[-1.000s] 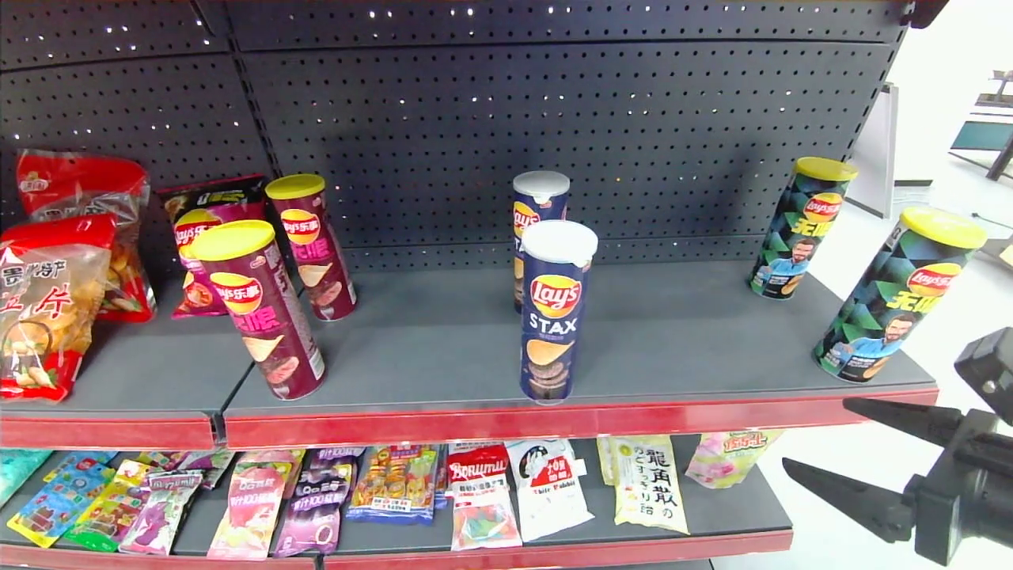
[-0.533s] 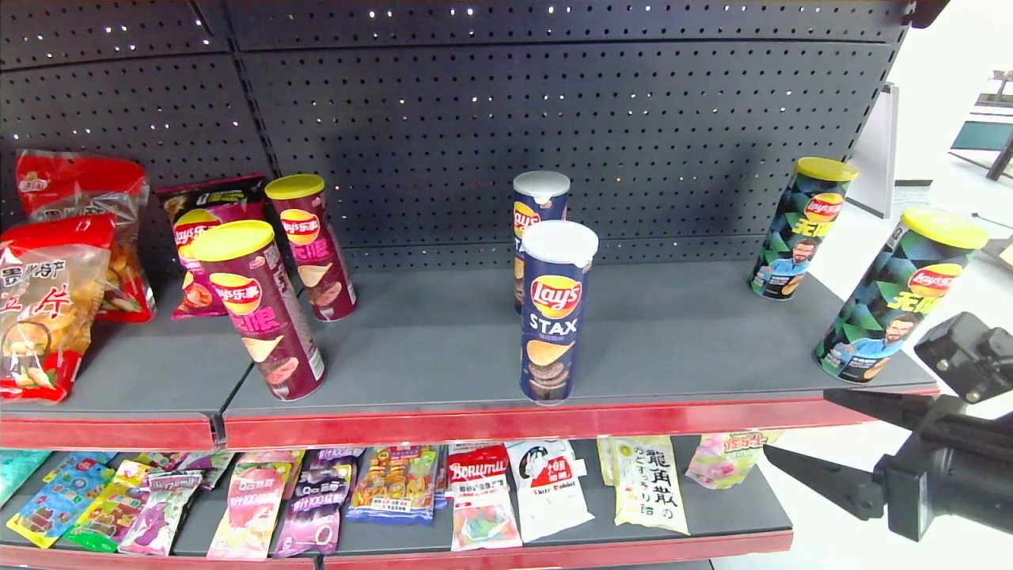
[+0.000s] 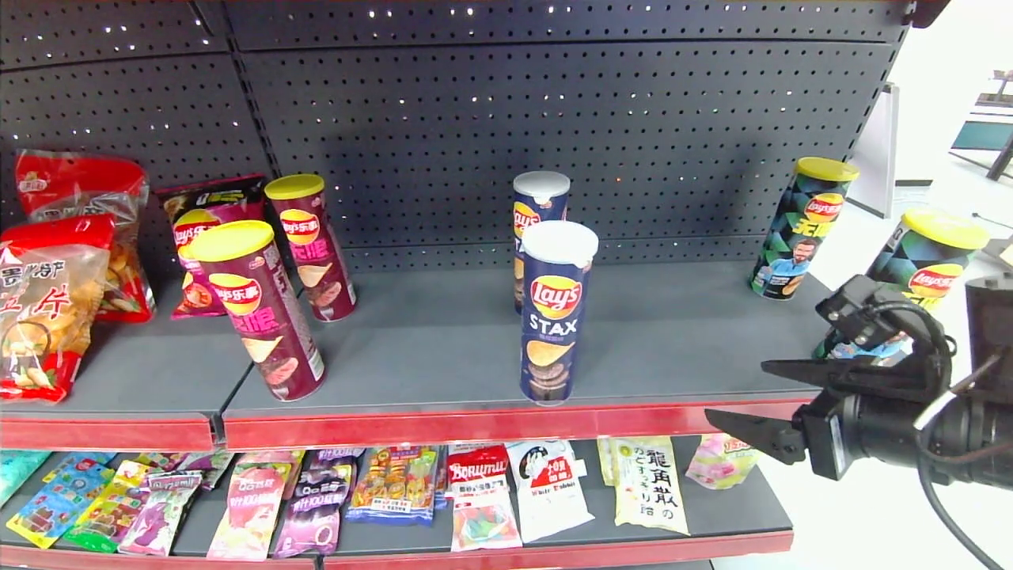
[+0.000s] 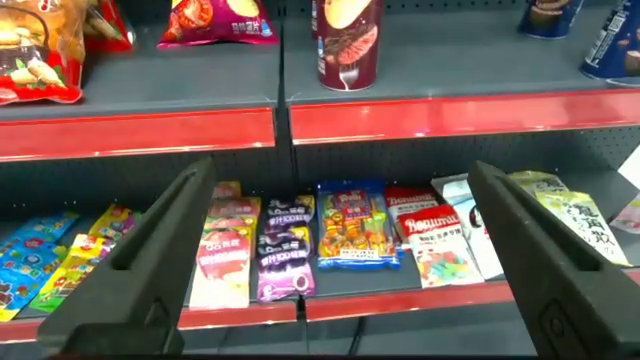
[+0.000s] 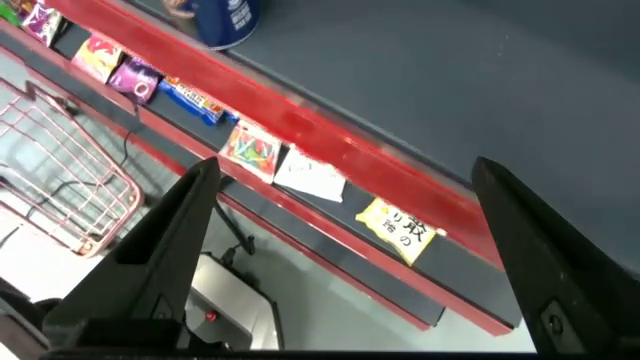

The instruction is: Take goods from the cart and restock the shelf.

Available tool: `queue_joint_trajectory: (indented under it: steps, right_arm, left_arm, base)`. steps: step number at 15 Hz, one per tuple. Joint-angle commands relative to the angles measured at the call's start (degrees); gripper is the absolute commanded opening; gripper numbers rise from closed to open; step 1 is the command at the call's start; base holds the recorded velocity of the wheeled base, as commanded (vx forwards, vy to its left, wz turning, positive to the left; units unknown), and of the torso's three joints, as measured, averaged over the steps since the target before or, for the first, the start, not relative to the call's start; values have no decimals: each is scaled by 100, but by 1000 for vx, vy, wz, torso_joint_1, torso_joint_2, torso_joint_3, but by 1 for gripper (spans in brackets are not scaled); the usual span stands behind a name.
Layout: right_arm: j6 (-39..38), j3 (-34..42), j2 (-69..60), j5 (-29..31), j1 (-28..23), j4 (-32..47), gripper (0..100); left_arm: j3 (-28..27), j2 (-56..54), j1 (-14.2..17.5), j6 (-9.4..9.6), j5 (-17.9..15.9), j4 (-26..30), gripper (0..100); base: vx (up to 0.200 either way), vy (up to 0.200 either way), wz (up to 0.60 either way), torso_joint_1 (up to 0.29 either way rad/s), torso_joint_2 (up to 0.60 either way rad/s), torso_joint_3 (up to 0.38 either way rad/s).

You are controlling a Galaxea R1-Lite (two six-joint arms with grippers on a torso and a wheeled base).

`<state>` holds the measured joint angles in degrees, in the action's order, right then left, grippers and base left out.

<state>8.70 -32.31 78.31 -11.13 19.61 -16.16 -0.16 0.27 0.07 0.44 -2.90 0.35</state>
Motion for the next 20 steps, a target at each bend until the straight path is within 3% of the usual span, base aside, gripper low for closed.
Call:
queue_joint_trajectory:
  steps: [1, 9, 20]
  right_arm:
    - [0, -311, 659, 58, 69, -1, 100]
    - [-413, -1111, 1679, 533, 517, -18, 100]
    - [-457, -1744, 2382, 832, 675, -10, 100]
  left_arm:
    - [-2, 0, 1, 0, 9, 0, 100]
    - [-2, 8, 1, 18, 97, 0, 100]
    - [-2, 0, 1, 18, 106, 0, 100]
  base:
    - [0, 0, 0, 0, 0, 0]
    - [0, 0, 0, 0, 0, 0]
    - [0, 0, 0, 0, 0, 0]
